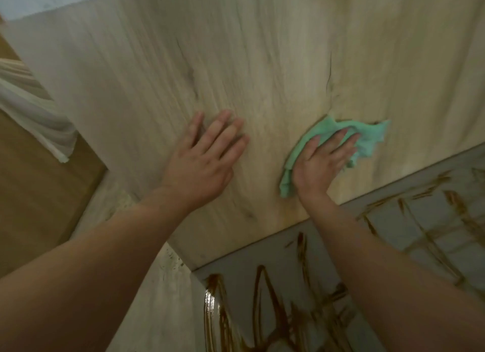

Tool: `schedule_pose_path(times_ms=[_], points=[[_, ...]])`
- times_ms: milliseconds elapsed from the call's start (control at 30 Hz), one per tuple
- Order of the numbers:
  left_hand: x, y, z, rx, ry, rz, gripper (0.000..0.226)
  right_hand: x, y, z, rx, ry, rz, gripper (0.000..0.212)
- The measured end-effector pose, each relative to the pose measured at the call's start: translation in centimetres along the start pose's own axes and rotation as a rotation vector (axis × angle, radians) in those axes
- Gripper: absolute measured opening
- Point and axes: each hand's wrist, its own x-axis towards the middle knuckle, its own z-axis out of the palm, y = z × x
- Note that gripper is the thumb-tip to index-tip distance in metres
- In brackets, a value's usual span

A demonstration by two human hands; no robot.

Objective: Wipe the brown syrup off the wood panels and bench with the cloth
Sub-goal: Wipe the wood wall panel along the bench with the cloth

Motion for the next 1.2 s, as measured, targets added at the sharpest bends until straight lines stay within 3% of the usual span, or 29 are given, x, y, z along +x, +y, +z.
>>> schedule_pose_path(times_ms=[67,167,233,400,600,733,900,1000,1067,1167,1200], points=[[0.1,0.2,0.3,0.029,-0.011,0.012,0.058,-4.4,-1.3,1.3,0.044,-0.034,0.021,0.079],[0.5,0.6,0.8,0.03,0.003,0.096,0.052,-13.2,-0.2,2.1,-0.063,-0.219,-0.205,0.078],[1.2,1.3,1.0,0.019,0.008,0.142,0.05,-12.3,1.6,2.0,-0.097,-0.284,-0.255,0.081],[1.8,2.5,2.6,0.052,0.016,0.162,0.058,-2.4,4.3,0.4,0.095,-0.086,0.368,0.074],[1.8,2.3,3.3,0.071,0.08,0.184,0.057,-10.1,3.4,3.0,0.226,-0.086,0.637,0.079],[1.8,2.4,3.7,0.07,0.091,0.179,0.055,-16.6,2.9,3.8,0.219,-0.246,0.589,0.078],[1.9,2.5,4.2,0.08,0.09,0.175,0.055,-6.9,4.6,3.1,0.189,-0.008,0.645,0.067],[1.7,2.6,4.2,0.097,0.109,0.158,0.054,-8.7,3.4,3.2,0.226,0.004,0.715,0.066],[1.8,2.7,4.1,0.092,0.121,0.154,0.053,-14.1,1.2,3.9,0.289,-0.081,0.729,0.067],[1.8,2.7,4.0,0.061,0.115,0.155,0.053,-20.8,-1.3,4.8,0.464,-0.316,0.601,0.059],[1.8,2.7,3.9,0.057,0.108,0.162,0.053,-20.6,-1.6,5.0,0.492,-0.334,0.68,0.06]])
